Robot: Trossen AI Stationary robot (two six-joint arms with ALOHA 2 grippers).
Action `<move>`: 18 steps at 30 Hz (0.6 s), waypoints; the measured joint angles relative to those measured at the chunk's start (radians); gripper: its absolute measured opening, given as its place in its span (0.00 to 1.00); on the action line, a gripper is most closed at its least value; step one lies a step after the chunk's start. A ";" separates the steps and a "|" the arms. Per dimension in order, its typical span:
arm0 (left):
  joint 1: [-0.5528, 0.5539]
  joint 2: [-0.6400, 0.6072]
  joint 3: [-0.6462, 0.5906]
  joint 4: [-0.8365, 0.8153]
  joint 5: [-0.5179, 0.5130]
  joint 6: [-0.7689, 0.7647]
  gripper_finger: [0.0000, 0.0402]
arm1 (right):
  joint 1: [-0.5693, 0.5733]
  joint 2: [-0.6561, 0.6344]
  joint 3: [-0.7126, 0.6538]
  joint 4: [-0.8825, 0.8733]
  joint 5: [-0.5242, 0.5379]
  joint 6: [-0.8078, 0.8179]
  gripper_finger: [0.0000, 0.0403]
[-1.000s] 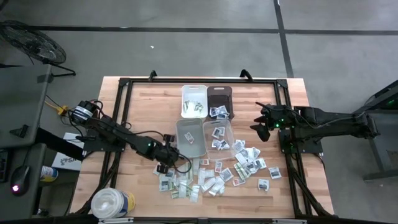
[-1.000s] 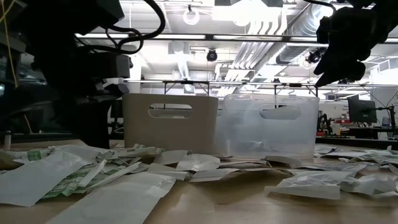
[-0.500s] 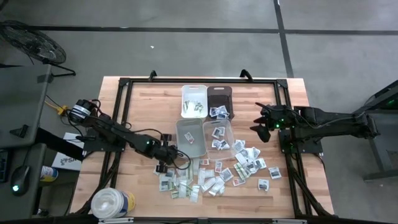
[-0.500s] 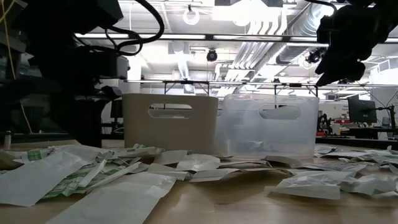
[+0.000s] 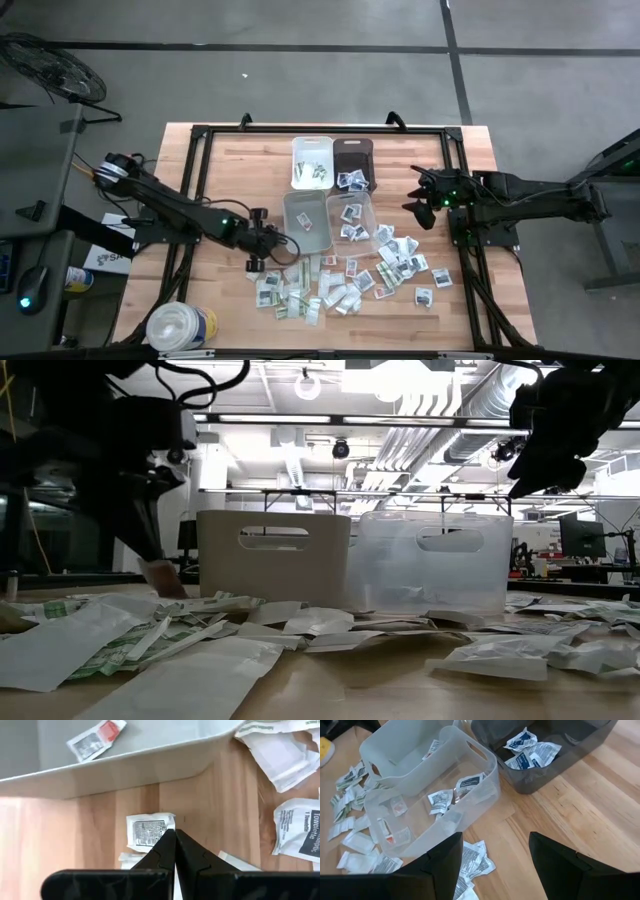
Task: Pick & Place First Aid Supplies
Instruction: Put the orange ointment pack into the gray bin
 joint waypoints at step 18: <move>0.000 -0.109 0.002 -0.063 -0.102 -0.011 0.00 | 0.000 0.000 0.000 0.000 0.032 -0.008 0.55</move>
